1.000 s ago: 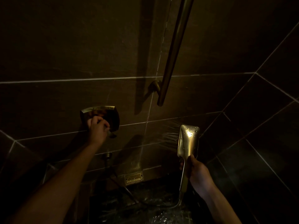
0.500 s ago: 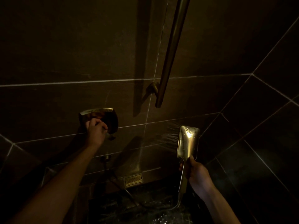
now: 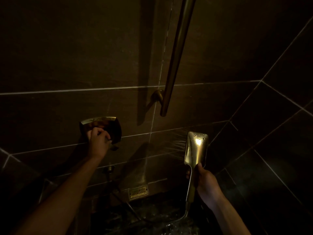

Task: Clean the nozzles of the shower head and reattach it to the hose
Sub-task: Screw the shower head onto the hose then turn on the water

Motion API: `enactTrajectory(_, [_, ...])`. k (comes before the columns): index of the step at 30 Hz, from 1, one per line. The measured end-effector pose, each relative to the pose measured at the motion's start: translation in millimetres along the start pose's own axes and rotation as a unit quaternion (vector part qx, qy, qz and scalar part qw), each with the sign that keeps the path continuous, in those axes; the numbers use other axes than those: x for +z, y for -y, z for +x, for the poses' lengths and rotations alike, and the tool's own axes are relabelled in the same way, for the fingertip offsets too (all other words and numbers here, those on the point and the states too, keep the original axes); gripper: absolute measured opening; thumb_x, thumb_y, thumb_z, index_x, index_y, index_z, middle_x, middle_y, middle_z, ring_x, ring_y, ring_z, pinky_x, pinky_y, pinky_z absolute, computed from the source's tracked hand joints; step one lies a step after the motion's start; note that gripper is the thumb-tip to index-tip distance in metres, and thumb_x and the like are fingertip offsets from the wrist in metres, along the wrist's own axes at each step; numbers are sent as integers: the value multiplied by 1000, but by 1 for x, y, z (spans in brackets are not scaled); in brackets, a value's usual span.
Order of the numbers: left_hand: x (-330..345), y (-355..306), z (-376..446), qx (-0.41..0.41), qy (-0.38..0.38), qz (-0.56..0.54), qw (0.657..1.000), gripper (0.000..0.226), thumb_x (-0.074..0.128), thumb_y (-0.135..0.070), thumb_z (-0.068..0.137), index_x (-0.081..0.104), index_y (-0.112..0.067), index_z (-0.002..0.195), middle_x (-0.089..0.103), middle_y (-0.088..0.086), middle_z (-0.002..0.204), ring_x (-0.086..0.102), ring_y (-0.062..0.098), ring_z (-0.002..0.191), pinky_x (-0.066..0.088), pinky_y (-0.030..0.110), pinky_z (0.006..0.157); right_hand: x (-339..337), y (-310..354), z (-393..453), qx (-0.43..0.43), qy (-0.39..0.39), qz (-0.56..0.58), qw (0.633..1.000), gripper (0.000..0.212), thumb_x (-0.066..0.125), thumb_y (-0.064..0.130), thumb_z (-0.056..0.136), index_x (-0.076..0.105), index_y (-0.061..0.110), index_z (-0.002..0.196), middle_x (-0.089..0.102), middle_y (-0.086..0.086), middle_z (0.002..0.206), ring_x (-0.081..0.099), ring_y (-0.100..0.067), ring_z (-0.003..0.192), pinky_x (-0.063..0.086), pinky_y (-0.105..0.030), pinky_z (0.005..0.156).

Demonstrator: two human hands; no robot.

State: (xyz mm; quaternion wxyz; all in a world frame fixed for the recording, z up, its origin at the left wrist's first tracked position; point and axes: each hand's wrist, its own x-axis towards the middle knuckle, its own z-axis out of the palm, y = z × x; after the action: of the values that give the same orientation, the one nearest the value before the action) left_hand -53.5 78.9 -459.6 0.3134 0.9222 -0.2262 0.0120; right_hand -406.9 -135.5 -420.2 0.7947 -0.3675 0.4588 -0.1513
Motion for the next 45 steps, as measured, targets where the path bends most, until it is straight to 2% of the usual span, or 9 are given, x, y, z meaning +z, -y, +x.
enactTrajectory(4, [1,1,0,-2,2,9,1000,24,80,1,71,65,-14,82,50,10,113,39,31,115,41,39,99,4,2,3,7,-12,15,1000,32,47,34,100,65,8,109,69,-11,86,63,-22,83,49,-34,77])
enactTrajectory(9, [3,3,1,0,-1,15,1000,23,81,1,70,66,-11,82,50,11,108,40,34,111,40,40,98,6,4,10,8,-24,38,999,29,49,31,99,64,7,108,73,-6,72,66,-18,72,50,-33,74])
enactTrajectory(15, [4,5,3,3,2,16,1000,23,81,-1,70,65,-13,82,49,10,108,39,33,112,40,41,97,4,7,11,17,-24,25,999,33,50,36,99,65,9,110,72,-8,79,65,-21,77,50,-33,73])
enactTrajectory(21, [3,5,2,5,2,20,1000,22,81,-1,70,67,-11,83,51,12,108,40,35,113,40,42,98,9,12,0,13,9,25,1000,34,51,37,97,67,7,104,69,-5,72,61,-20,73,49,-32,71])
enactTrajectory(26, [3,3,1,11,-4,12,1000,22,80,1,69,67,-10,82,51,13,105,41,37,110,39,42,97,11,12,-3,4,5,12,1000,38,48,38,99,65,6,110,65,-8,83,59,-21,77,47,-33,75])
enactTrajectory(33, [2,2,2,6,-3,17,1000,21,81,1,69,67,-9,81,52,14,105,42,38,109,39,43,96,7,12,-1,-6,5,11,1000,40,48,39,99,64,5,113,67,-7,80,61,-20,77,49,-33,75])
enactTrajectory(38, [2,1,2,-1,-1,20,1000,21,82,0,69,67,-9,81,51,14,106,40,37,111,41,44,98,6,11,2,-20,-5,-4,1000,43,51,41,98,66,2,107,68,-5,73,64,-17,68,53,-30,64])
enactTrajectory(45, [4,1,2,-1,-2,33,999,22,82,-1,69,64,-9,79,50,14,107,38,36,111,41,42,95,3,10,6,-32,-36,-21,999,43,54,43,96,66,4,108,72,-5,77,65,-20,78,51,-35,78])
